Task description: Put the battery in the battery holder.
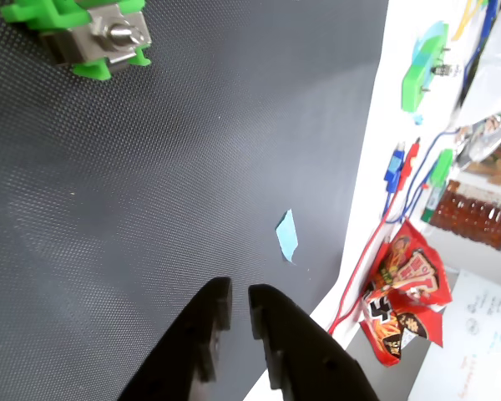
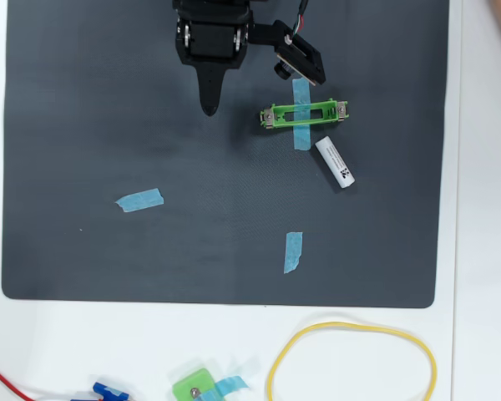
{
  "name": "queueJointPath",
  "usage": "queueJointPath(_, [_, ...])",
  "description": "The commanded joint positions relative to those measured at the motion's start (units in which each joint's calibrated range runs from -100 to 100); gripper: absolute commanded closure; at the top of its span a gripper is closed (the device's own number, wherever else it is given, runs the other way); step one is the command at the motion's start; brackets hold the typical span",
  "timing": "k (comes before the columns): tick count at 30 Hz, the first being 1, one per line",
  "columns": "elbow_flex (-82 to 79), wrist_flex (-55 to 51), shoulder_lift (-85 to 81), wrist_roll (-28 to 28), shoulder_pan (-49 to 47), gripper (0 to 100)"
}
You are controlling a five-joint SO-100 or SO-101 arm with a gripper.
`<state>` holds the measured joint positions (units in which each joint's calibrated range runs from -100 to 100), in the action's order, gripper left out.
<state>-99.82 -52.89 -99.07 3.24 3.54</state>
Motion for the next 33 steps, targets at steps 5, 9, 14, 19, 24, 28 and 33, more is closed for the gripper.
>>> queueJointPath(5, [-0.2,0.7,-0.4,-0.2,-0.7,100])
queueJointPath(9, [-0.2,0.7,-0.4,-0.2,-0.7,100])
queueJointPath(14, [-0.2,0.7,-0.4,0.1,-0.6,100])
queueJointPath(19, [-0.2,0.7,-0.4,0.1,-0.6,100])
queueJointPath(24, [-0.2,0.7,-0.4,0.1,-0.6,100])
queueJointPath(28, [-0.2,0.7,-0.4,0.1,-0.5,100])
queueJointPath(33, [-0.2,0.7,-0.4,0.2,-0.4,100])
